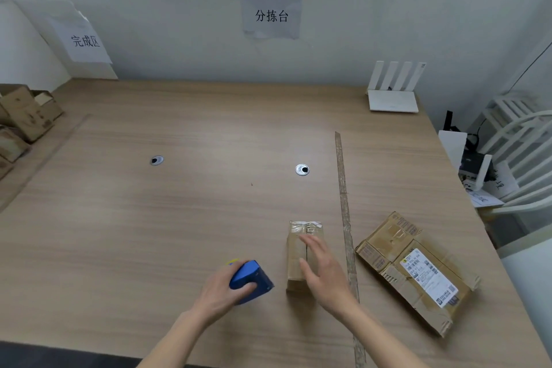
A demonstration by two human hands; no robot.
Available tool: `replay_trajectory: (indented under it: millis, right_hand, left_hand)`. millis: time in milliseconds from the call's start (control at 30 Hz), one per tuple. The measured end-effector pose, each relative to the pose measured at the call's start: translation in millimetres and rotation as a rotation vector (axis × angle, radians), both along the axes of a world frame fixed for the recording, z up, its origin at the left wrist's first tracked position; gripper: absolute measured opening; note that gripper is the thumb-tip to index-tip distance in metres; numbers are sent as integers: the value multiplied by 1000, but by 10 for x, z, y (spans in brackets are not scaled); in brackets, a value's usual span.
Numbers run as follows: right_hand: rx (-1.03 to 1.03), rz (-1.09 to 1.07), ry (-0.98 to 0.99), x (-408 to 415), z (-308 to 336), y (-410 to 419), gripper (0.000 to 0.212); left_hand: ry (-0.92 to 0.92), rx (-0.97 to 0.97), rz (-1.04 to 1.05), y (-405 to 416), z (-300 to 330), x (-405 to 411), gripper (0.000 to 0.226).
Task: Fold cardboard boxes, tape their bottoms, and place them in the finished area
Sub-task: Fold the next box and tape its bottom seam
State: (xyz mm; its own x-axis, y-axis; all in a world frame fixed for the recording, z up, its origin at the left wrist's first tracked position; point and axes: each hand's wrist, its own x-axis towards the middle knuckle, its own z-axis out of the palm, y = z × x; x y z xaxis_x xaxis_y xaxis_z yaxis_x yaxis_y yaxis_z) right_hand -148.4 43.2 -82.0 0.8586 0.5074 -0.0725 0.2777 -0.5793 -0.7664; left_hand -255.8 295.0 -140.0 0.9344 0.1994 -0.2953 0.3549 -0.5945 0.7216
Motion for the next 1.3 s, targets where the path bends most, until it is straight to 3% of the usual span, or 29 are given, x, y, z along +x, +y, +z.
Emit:
replay_trajectory:
  millis: [200, 367, 467, 600, 667, 767, 1067, 1300]
  right_hand:
    - [250, 57, 583, 74, 318, 381, 61]
    - [265, -66, 467, 134, 442, 395, 18]
    - [264, -110, 434, 145, 510, 341, 5]
    - [136, -98, 380, 106, 534, 201, 4]
    - [108, -234, 371, 106, 478, -33, 6]
    - [91, -436, 409, 97, 362, -498, 8]
    - [178, -567, 539, 88, 131, -674, 5]
    - [85, -581, 562, 115, -90, -634, 9]
  left_hand:
    - [-66, -144, -102, -60, 703, 181, 64]
    - [-106, -39, -162, -53, 1044, 250, 60]
    - [-88, 8, -186, -75, 1115, 277, 57]
    - [-71, 285, -267, -148, 1157, 350, 58]
    - [-23, 371, -309, -106, 1137, 364, 58]
    - [54, 418, -290, -3, 1056, 364, 60]
    - [97, 528, -350, -108, 941, 630, 61]
    - [121, 589, -388, -147, 795, 712, 60]
